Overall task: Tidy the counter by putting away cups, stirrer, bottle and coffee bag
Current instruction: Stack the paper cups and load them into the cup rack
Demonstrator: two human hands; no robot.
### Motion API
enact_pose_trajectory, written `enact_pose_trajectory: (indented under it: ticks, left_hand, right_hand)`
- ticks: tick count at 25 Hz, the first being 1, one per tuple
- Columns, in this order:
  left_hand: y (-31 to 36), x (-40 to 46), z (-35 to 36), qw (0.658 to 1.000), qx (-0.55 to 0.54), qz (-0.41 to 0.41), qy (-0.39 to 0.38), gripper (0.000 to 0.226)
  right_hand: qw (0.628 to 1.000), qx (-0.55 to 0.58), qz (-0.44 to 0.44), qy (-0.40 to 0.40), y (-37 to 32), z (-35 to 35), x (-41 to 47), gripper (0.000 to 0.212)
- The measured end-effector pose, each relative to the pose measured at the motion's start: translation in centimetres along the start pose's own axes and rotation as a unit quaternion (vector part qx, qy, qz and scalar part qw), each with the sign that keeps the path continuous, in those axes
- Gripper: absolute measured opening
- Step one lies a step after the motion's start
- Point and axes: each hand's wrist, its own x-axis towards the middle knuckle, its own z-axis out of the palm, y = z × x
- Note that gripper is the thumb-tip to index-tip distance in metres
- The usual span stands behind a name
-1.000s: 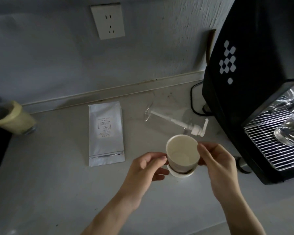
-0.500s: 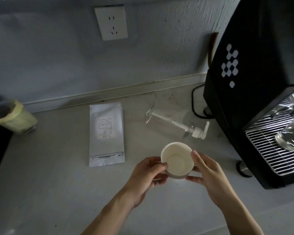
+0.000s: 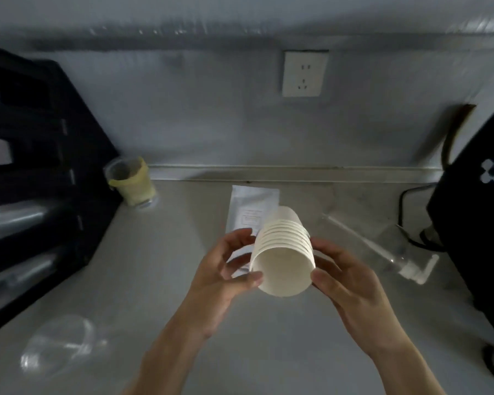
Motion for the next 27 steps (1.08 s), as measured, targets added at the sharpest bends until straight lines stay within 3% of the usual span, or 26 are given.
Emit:
enact_pose_trajectory:
  ticks: [2,6,13,22,27]
  left_hand:
    - [2.7,-1.1,-2.4,0.998,0.0,0.054,0.018,0.064]
    - [7.9,-3.8,-7.9,0.989,-0.003,0.133,0.059,0.064]
    - [15.6,-8.3,-17.0,0.964,0.0,0.238,0.117,0.075]
    - [20.2,-12.5,-26.2,0.928,-0.011,0.338,0.155,0.069]
    - [21.2,-13.6,-30.5,0.915,-0.003,0.354,0.195,0.059]
  right_hand:
    - [0.999,0.003,-0.027,-0.034,-1.3,3.3,1.5,0.058]
    - [0.992,-0.004,-0.092,-0.084,-3.5,11.0,4.0,0.045]
    - [0.97,0.012,-0.18,-0.166,-6.3,24.0,6.9,0.044]
    - [0.956,0.038,-0.189,-0.221,-7.5,36.1,7.9,0.044]
    - [0.955,0.042,-0.178,-0.234,-6.9,41.1,8.9,0.043]
